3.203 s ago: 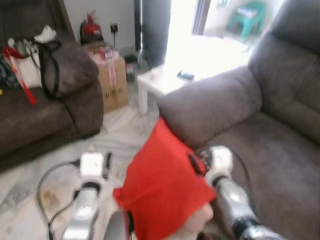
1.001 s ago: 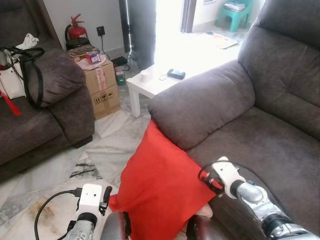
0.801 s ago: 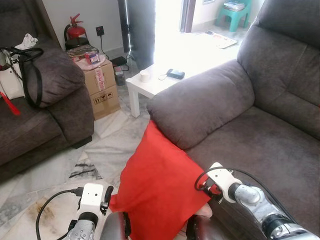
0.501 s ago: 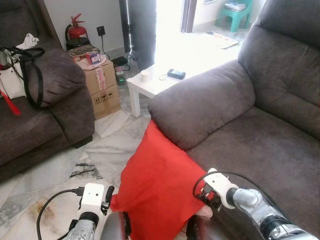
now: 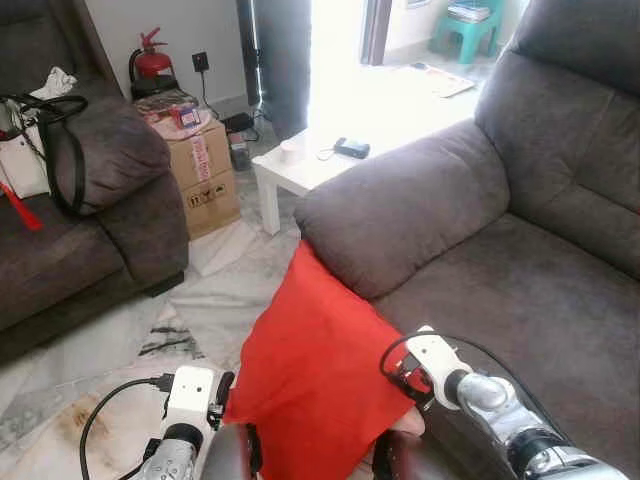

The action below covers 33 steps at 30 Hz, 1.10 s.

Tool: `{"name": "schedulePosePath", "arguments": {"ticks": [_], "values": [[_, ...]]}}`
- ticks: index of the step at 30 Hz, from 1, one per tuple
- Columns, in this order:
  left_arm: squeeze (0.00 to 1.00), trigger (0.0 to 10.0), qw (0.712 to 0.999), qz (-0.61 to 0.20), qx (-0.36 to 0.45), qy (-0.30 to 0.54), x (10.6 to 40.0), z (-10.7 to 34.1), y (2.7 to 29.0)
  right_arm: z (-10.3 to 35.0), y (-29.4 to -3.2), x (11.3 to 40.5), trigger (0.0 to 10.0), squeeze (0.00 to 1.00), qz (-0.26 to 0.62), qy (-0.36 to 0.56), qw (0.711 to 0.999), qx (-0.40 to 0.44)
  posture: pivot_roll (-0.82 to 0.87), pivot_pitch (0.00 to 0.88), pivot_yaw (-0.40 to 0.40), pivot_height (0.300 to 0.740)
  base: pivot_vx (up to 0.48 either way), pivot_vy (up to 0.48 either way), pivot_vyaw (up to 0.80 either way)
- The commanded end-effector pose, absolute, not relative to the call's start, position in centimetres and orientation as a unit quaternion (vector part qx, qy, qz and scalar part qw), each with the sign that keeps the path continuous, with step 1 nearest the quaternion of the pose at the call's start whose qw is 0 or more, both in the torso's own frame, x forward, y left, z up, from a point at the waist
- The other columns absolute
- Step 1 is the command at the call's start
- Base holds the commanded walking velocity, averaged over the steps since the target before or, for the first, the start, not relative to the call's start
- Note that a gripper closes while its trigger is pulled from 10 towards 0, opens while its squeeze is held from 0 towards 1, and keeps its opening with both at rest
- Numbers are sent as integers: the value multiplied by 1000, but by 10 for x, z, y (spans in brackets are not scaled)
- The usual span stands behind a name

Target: Move the pillow to the sofa from floor

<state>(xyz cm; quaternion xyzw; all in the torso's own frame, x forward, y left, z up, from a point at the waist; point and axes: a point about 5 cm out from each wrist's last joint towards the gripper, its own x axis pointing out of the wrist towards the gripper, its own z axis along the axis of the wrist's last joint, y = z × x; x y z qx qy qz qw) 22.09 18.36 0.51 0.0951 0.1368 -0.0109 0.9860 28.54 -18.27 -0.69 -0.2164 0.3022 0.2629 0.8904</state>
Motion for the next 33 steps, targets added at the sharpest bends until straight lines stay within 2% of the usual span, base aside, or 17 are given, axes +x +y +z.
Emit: {"name": "schedulePosePath", "arguments": {"ticks": [1,9,18,29,33], "values": [[0,10000,985,-17,102,138,219,5,181,-12,-184,280,10000,0,260,317,888,-210,95,79,-39,600,0,0,0],[0,10000,985,-20,96,142,214,4,176,-21,-180,270,10000,0,276,339,876,-203,95,105,-45,600,0,0,0],[0,10000,985,-23,93,146,208,3,171,-24,-182,269,10000,0,249,345,880,-211,102,134,-54,600,0,0,0],[0,10000,985,-19,92,143,205,7,166,-21,-159,277,10000,0,211,308,905,-204,116,166,-58,600,0,0,0],[0,10000,985,-18,94,141,206,9,165,-19,-150,281,10000,0,182,299,921,-173,124,165,-60,600,0,0,0]]}}
